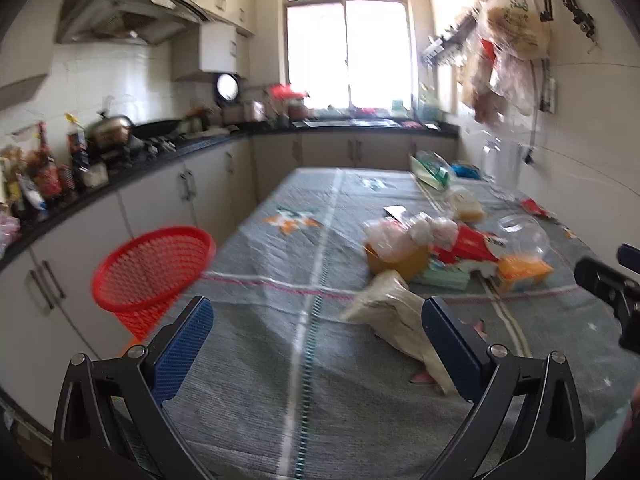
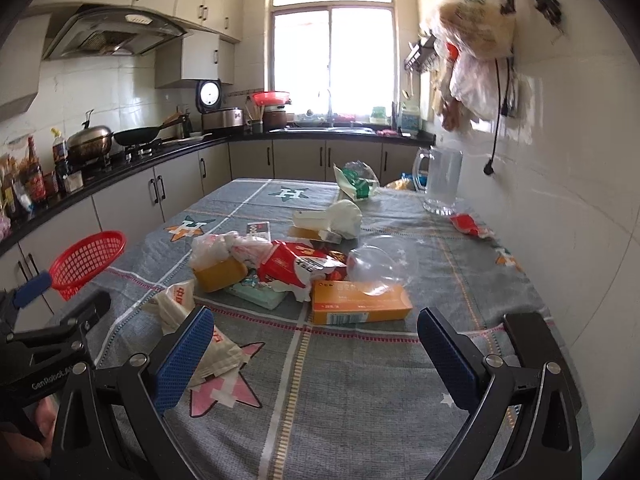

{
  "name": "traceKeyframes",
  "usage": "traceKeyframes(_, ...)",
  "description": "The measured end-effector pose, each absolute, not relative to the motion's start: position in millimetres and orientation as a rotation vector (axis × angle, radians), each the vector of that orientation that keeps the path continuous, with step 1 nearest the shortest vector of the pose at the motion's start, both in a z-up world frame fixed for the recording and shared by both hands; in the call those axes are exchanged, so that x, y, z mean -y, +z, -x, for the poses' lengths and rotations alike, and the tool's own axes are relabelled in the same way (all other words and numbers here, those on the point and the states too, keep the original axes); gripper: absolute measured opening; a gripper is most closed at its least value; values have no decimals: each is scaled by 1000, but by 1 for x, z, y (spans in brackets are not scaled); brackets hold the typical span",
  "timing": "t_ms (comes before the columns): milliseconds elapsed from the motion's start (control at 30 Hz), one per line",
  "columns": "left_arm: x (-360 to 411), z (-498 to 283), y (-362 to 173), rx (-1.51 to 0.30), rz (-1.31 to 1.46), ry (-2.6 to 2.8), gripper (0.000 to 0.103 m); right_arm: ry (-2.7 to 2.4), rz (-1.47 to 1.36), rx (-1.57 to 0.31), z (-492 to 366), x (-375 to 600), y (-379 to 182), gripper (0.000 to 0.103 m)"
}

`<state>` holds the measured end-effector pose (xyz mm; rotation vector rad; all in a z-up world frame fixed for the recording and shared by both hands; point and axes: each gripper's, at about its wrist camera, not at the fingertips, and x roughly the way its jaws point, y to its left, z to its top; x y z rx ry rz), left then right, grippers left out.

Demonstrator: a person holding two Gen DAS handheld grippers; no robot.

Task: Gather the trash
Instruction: 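Grasp the white printed plastic bag with the left tool while the right grasps a clear plastic cup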

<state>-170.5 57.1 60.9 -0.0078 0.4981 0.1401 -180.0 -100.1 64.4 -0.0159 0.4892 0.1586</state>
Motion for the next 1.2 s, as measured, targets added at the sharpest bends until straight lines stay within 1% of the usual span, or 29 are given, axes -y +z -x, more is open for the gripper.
traceKeyframes(133, -60, 152, 54, -618, 86, 16, 103, 148, -56, -518, 171, 120, 63, 100)
traceKeyframes(267, -67, 122, 44, -763, 256, -99, 102, 135, -102, -526, 166, 137, 66, 100)
traceKeyframes(333, -67, 105, 39, -820, 324, -122, 94, 125, -123, -524, 165, 146, 67, 100)
traceKeyframes(367, -65, 96, 35, -852, 345, -128, 93, 122, -134, -527, 163, 151, 67, 100)
traceKeyframes(467, -57, 74, 28, -914, 382, -134, 85, 149, -177, -556, 154, 165, 67, 100)
traceKeyframes(567, -44, 58, 26, -931, 339, -126, 75, 187, -231, -603, 137, 180, 67, 100)
traceKeyframes(600, -40, 53, 24, -938, 312, -112, 65, 208, -260, -628, 129, 186, 66, 100)
traceKeyframes(633, -38, 48, 22, -946, 298, -105, 61, 232, -294, -654, 120, 192, 64, 100)
traceKeyframes(700, -33, 39, 17, -956, 279, -105, 58, 242, -333, -689, 105, 200, 60, 100)
traceKeyframes(800, -27, 34, 13, -956, 227, -87, 58, 247, -381, -752, 77, 211, 53, 94)
traceKeyframes(867, -23, 32, 14, -950, 197, -78, 59, 271, -471, -777, 59, 223, 47, 94)
traceKeyframes(933, -20, 30, 14, -940, 164, -75, 59, 259, -490, -801, 42, 229, 44, 94)
traceKeyframes(967, -19, 29, 14, -936, 152, -73, 57, 267, -506, -816, 31, 232, 41, 94)
traceKeyframes(1000, -21, 29, 14, -929, 147, -65, 50, 273, -530, -831, 24, 235, 37, 94)
traceKeyframes(1033, -22, 30, 14, -923, 149, -62, 48, 277, -566, -854, 15, 239, 32, 94)
traceKeyframes(1100, -26, 30, 14, -916, 166, -64, 47, 277, -622, -877, 3, 247, 24, 90)
traceKeyframes(1133, -27, 30, 14, -913, 170, -65, 46, 264, -644, -891, -2, 250, 20, 87)
traceKeyframes(1200, -26, 30, 14, -911, 164, -65, 46, 264, -694, -912, -11, 255, 13, 86)
